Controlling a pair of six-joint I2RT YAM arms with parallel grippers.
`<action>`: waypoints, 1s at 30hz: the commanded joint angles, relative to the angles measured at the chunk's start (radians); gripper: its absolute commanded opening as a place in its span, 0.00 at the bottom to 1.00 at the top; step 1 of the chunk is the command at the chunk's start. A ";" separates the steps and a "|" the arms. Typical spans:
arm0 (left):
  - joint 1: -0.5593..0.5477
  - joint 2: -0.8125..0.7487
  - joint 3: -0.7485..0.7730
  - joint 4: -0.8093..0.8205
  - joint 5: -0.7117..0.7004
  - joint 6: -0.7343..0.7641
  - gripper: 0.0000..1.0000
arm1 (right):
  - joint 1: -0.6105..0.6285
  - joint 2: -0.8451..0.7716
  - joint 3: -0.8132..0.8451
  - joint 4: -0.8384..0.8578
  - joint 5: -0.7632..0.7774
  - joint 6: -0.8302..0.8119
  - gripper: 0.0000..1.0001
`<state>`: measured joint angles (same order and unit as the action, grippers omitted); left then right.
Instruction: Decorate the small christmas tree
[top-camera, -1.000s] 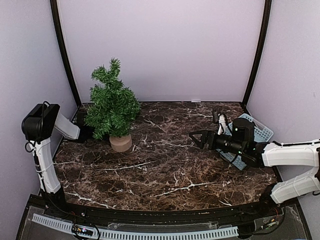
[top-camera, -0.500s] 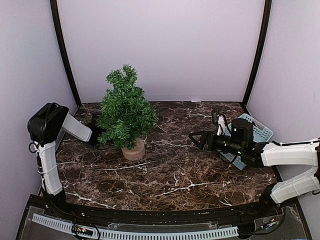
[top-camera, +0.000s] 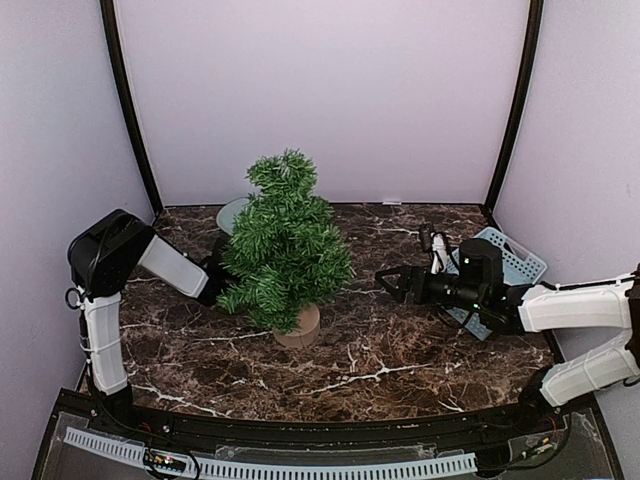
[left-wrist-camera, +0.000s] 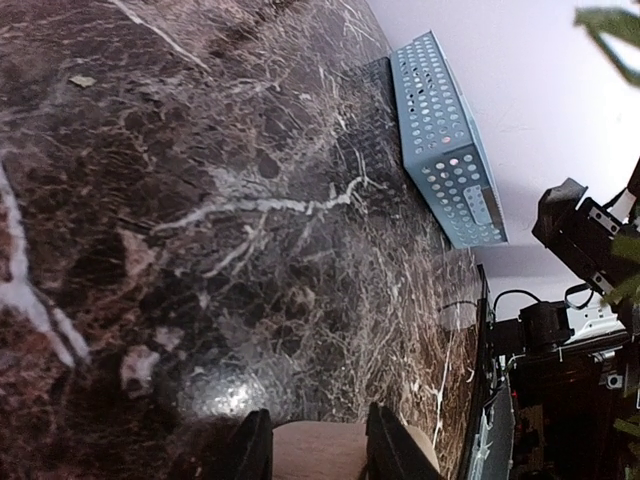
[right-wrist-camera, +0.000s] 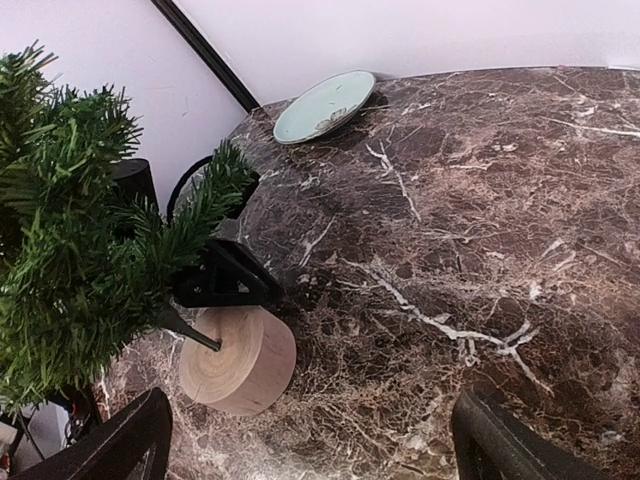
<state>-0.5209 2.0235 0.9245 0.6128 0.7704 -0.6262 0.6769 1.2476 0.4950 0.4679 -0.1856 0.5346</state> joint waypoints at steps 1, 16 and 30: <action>-0.066 0.033 -0.040 0.045 -0.002 -0.091 0.33 | -0.007 0.005 0.011 0.034 -0.031 -0.003 0.98; -0.100 -0.149 -0.124 0.005 -0.169 -0.178 0.43 | -0.005 -0.046 -0.060 0.014 -0.078 0.012 0.98; -0.115 -0.456 -0.387 -0.157 -0.227 -0.104 0.47 | 0.101 -0.018 -0.125 0.021 -0.124 0.047 0.91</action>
<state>-0.5735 1.6585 0.5770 0.5499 0.5583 -0.7898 0.7330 1.2106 0.3790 0.4625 -0.2893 0.5667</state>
